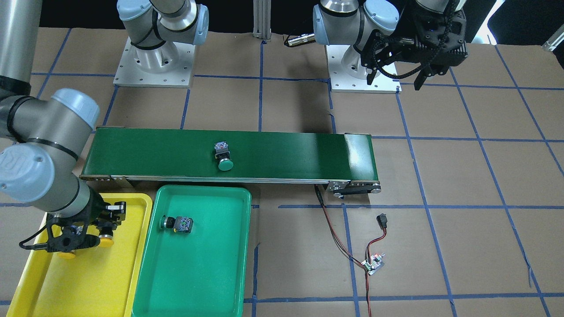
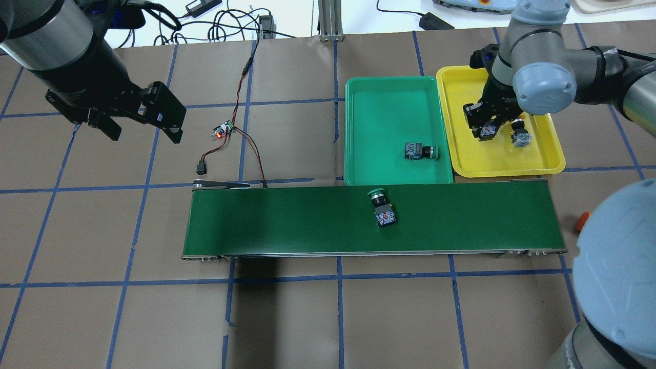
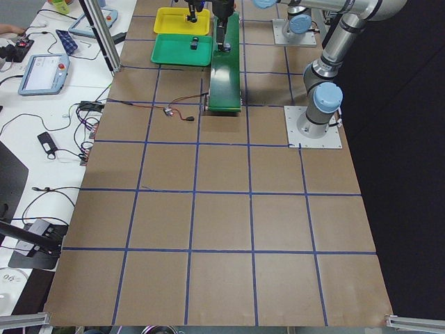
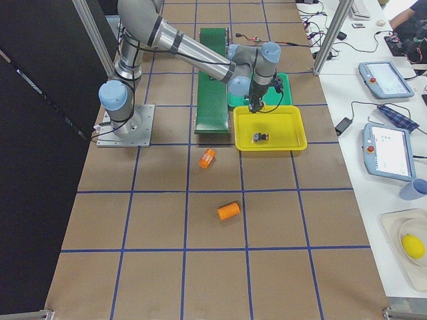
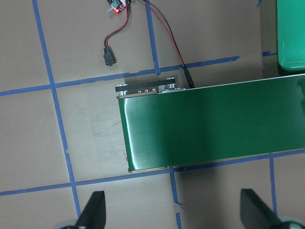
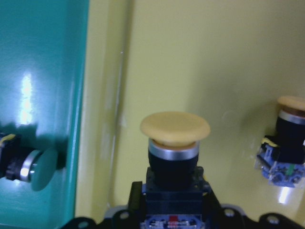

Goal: Sort buttons by color to trays
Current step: 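Place yellow-capped button in yellow tray and open right gripper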

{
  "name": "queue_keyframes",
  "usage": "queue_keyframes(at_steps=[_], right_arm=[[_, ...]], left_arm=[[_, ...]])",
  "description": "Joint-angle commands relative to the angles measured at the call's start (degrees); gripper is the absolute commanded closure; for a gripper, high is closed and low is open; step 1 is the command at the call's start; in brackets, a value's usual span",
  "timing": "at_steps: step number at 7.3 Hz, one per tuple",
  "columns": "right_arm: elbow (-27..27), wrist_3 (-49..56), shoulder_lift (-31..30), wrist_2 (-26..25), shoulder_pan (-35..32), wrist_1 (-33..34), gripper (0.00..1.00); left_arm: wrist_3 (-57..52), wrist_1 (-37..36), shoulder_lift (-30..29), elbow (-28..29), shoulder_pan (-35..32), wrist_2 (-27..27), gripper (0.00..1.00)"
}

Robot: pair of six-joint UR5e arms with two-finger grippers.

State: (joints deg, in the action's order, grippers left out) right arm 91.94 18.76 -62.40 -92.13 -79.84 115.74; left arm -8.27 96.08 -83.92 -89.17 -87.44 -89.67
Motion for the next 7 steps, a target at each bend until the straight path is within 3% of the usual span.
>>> queue_keyframes(at_steps=[1,2,3,5,7], right_arm=[[-1.32,6.44,2.98,0.63,1.97,2.45,0.34],[-0.62,6.55,2.73,0.63,1.97,2.91,0.10],[-0.53,6.55,2.03,0.63,1.80,2.56,0.00],[1.13,6.81,-2.52,0.81,0.31,-1.36,0.00],[6.91,2.01,-8.93,0.63,-3.20,-2.01,0.00]], left_arm=[[-0.17,0.33,-0.28,0.74,2.62,-0.07,0.00],[-0.17,0.34,-0.37,0.83,2.80,0.02,0.00],[-0.17,0.34,-0.46,0.75,2.81,0.02,0.00],[0.01,0.34,-0.81,0.92,2.72,0.19,0.00],[0.10,0.86,-0.81,1.27,2.89,0.02,0.00]])
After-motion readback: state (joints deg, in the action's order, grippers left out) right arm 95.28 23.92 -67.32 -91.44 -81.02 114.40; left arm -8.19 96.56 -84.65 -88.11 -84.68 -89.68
